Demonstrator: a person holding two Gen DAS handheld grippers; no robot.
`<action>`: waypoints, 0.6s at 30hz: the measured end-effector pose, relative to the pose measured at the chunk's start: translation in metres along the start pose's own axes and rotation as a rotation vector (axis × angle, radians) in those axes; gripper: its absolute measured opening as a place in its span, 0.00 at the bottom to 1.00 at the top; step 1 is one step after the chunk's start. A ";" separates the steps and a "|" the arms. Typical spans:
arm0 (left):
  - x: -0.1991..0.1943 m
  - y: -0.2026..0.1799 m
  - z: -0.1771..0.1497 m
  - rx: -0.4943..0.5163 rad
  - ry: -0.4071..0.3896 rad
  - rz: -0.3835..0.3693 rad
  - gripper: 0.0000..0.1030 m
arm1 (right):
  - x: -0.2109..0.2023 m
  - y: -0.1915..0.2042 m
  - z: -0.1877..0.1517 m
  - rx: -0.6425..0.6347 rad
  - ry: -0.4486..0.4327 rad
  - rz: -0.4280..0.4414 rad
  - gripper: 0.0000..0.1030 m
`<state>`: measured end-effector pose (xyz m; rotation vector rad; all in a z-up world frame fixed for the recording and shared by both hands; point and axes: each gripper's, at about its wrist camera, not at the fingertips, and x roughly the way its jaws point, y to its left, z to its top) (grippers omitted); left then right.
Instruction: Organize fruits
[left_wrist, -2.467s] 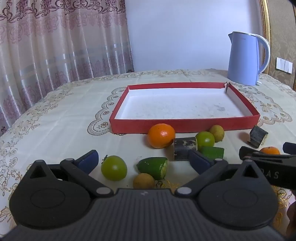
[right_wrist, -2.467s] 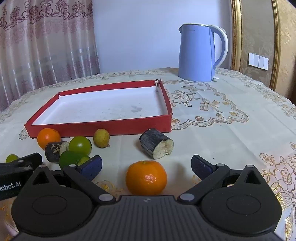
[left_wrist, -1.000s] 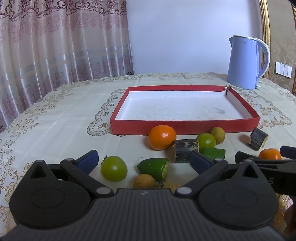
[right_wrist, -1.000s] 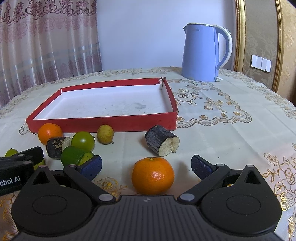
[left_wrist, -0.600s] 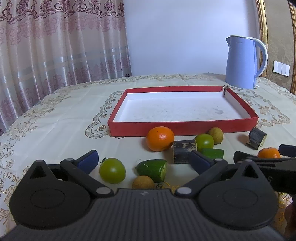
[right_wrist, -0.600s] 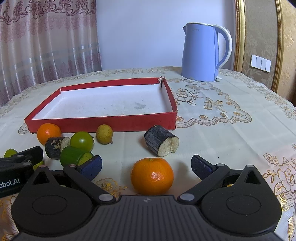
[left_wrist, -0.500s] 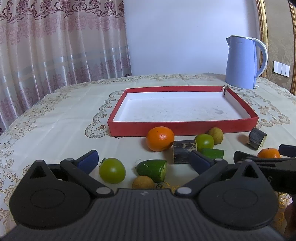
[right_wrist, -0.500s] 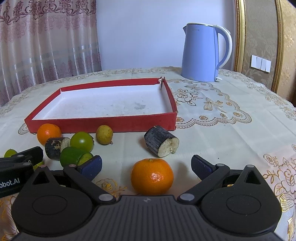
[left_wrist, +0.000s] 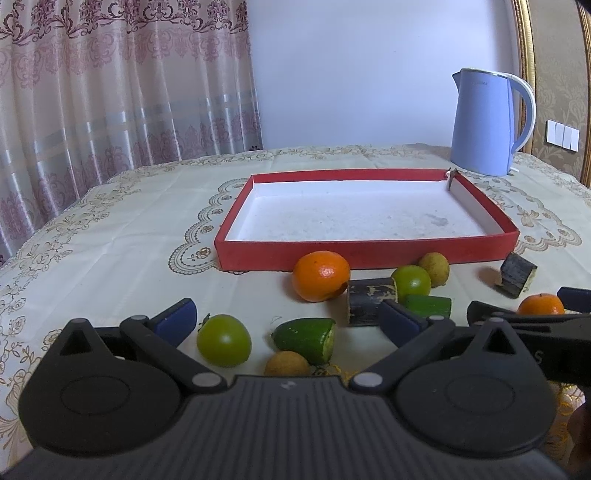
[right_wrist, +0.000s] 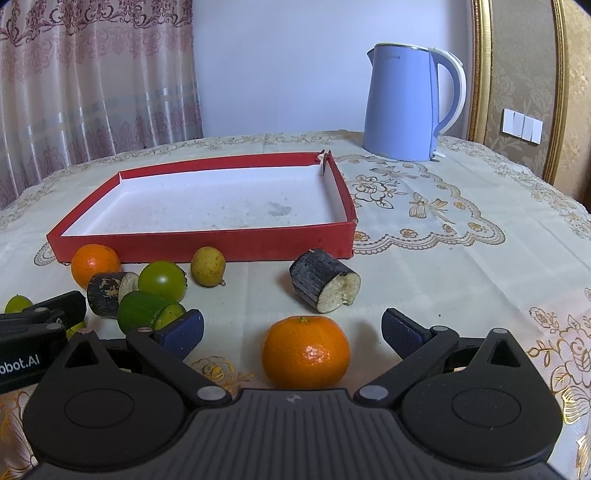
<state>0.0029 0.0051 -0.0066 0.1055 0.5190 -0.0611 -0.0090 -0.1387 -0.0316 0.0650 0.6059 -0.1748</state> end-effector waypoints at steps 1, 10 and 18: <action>0.000 0.000 0.000 -0.001 0.000 0.000 1.00 | 0.000 0.000 0.000 0.000 0.000 0.000 1.00; 0.005 0.002 0.000 -0.004 0.007 0.001 1.00 | 0.004 0.001 0.001 -0.008 0.005 -0.002 1.00; 0.010 0.003 -0.001 -0.007 0.013 0.002 1.00 | 0.005 0.001 0.000 -0.010 0.011 0.000 1.00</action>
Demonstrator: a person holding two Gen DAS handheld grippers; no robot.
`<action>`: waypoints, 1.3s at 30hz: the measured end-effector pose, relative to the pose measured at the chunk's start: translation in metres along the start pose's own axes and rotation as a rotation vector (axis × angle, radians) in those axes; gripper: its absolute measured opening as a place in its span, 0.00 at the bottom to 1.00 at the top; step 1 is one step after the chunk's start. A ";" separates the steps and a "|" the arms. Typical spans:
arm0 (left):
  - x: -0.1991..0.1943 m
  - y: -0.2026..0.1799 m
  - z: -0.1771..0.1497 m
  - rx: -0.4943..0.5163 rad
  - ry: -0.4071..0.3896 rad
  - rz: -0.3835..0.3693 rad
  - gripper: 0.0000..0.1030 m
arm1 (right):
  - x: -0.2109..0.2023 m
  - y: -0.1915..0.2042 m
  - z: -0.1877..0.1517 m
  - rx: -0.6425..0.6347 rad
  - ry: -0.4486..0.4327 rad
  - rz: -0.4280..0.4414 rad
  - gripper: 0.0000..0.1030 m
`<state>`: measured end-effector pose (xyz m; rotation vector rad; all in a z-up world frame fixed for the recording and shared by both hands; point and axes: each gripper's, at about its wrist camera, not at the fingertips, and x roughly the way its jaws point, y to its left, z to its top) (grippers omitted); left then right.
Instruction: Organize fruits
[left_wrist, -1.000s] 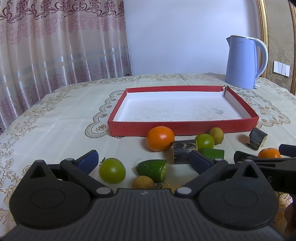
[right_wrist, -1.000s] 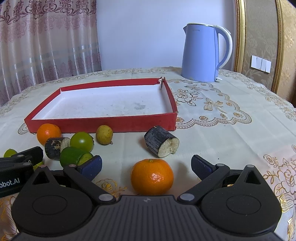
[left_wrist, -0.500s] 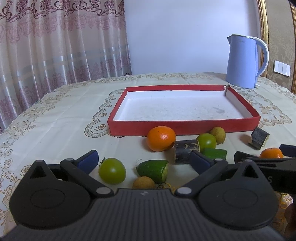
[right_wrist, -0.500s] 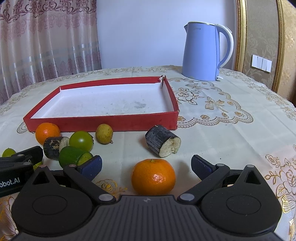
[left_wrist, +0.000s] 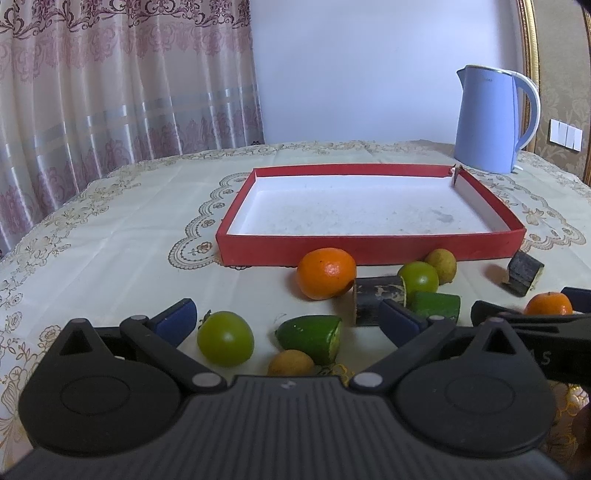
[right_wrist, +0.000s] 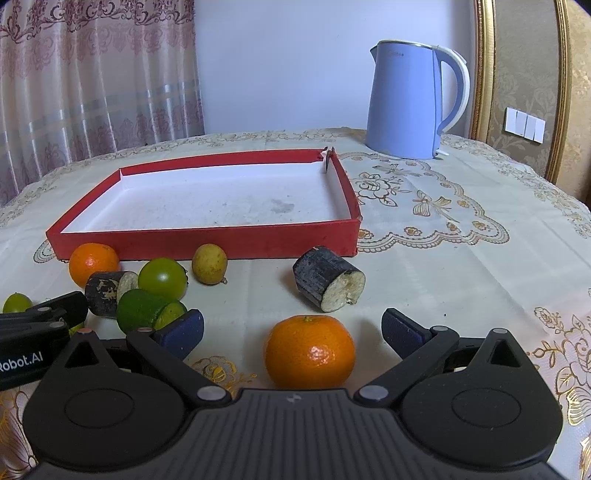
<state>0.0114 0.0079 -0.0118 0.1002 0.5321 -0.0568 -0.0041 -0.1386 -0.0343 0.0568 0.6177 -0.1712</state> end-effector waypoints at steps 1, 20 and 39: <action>0.000 0.000 0.000 0.000 -0.001 -0.001 1.00 | 0.000 0.000 0.000 0.001 -0.001 0.000 1.00; 0.009 0.009 -0.013 0.029 0.024 -0.001 1.00 | -0.025 -0.054 -0.003 -0.001 -0.028 0.090 1.00; 0.022 0.015 -0.014 -0.003 0.081 0.007 1.00 | -0.011 -0.027 -0.011 -0.070 -0.003 0.092 0.61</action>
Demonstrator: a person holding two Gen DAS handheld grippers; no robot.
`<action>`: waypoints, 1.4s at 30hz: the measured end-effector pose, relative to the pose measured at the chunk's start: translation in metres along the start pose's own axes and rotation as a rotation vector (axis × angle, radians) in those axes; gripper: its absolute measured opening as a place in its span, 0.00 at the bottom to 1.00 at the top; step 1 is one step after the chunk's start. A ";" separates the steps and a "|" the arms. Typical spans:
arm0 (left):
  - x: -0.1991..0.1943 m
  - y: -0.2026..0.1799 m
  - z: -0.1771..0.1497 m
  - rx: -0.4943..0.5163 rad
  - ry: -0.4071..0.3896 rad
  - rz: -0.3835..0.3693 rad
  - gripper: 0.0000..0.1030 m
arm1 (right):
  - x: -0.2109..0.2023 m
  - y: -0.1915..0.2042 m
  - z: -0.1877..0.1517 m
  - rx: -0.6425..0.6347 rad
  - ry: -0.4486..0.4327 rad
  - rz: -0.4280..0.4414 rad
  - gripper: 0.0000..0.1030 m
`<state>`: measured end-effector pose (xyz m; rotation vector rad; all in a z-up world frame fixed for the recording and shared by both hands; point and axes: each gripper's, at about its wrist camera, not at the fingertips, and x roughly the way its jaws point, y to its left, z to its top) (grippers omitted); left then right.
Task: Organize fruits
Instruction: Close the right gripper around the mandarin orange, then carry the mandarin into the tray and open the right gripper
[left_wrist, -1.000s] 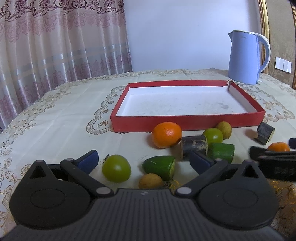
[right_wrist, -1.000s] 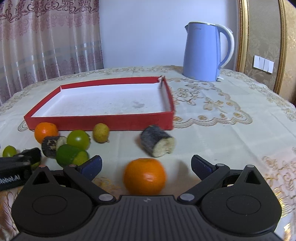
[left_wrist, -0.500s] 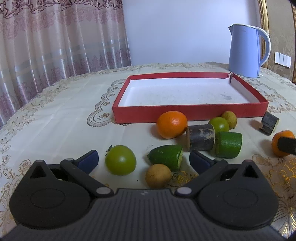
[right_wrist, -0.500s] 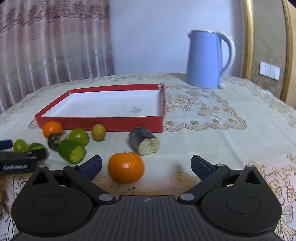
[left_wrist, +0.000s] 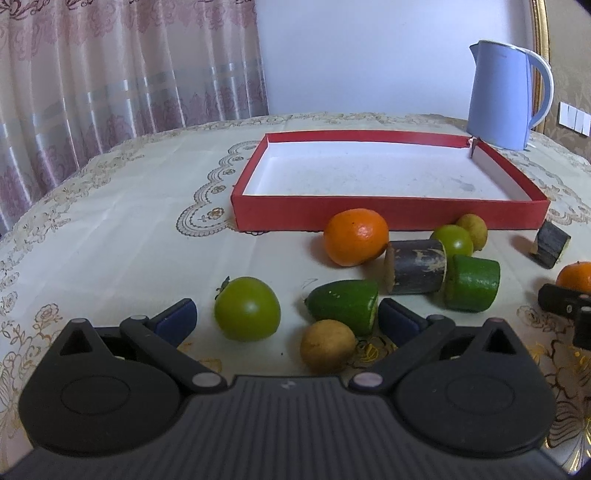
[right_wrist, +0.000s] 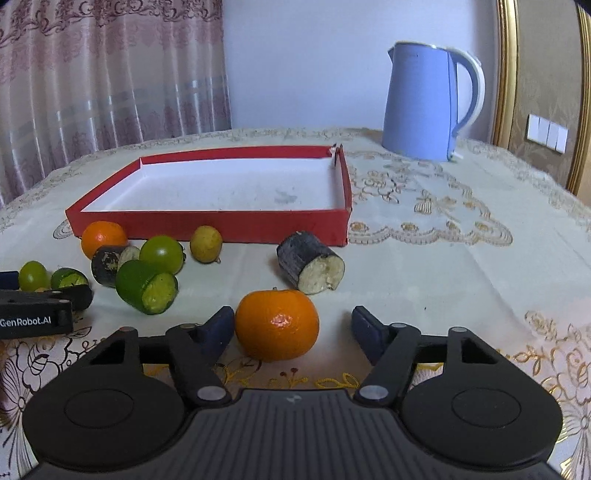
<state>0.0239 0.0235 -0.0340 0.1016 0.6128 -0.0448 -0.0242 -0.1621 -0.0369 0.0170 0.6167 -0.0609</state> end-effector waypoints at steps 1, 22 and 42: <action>0.000 0.000 0.000 -0.001 0.001 -0.002 1.00 | 0.000 0.001 0.000 -0.008 -0.001 0.001 0.57; 0.007 0.009 0.000 -0.053 0.019 -0.046 1.00 | -0.021 0.020 0.033 -0.101 -0.163 0.020 0.42; 0.007 0.010 0.000 -0.052 0.019 -0.046 1.00 | 0.131 0.022 0.110 -0.048 0.055 -0.075 0.42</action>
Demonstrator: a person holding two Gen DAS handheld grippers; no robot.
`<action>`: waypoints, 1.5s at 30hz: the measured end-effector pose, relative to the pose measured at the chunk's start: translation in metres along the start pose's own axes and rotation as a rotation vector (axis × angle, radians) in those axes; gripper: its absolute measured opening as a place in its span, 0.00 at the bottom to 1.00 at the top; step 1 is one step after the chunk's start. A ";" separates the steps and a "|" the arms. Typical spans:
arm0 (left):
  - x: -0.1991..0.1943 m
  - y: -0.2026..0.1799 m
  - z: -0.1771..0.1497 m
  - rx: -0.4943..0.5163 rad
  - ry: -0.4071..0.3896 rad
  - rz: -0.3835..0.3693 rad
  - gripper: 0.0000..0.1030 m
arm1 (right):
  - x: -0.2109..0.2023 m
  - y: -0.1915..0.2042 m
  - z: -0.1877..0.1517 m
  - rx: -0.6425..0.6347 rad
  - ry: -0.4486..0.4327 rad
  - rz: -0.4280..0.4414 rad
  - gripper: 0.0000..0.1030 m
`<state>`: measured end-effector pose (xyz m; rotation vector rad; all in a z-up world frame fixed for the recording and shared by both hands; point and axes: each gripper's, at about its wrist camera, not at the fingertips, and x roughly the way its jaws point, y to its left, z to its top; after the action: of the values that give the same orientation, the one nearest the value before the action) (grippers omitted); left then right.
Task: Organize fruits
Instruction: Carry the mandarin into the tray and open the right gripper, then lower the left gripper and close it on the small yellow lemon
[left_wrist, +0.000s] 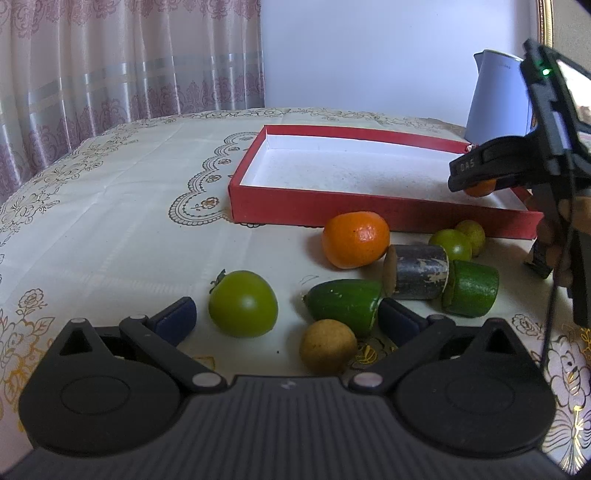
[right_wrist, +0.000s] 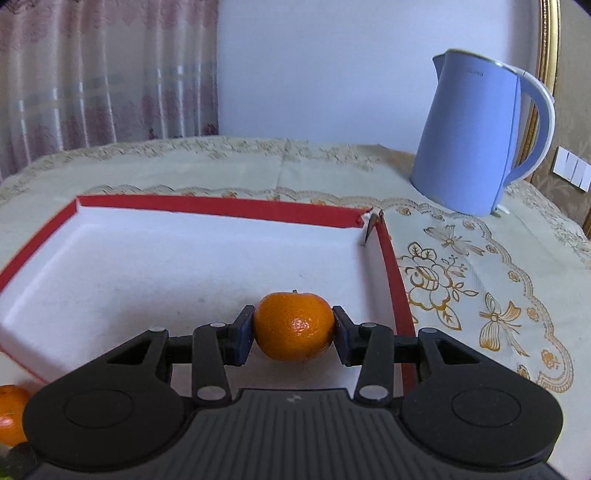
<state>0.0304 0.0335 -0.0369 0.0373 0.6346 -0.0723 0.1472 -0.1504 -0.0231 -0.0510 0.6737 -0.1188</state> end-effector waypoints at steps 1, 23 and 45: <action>0.000 0.000 0.000 0.000 0.000 0.000 1.00 | 0.003 -0.001 0.000 0.004 0.009 -0.003 0.42; 0.000 0.001 0.000 0.000 0.000 0.000 1.00 | -0.085 0.001 -0.046 -0.150 -0.154 0.102 0.81; 0.001 0.001 0.000 -0.002 -0.001 -0.001 1.00 | -0.110 -0.017 -0.107 -0.172 -0.060 0.226 0.97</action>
<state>0.0311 0.0346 -0.0380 0.0352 0.6340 -0.0732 -0.0065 -0.1538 -0.0372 -0.1430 0.6239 0.1581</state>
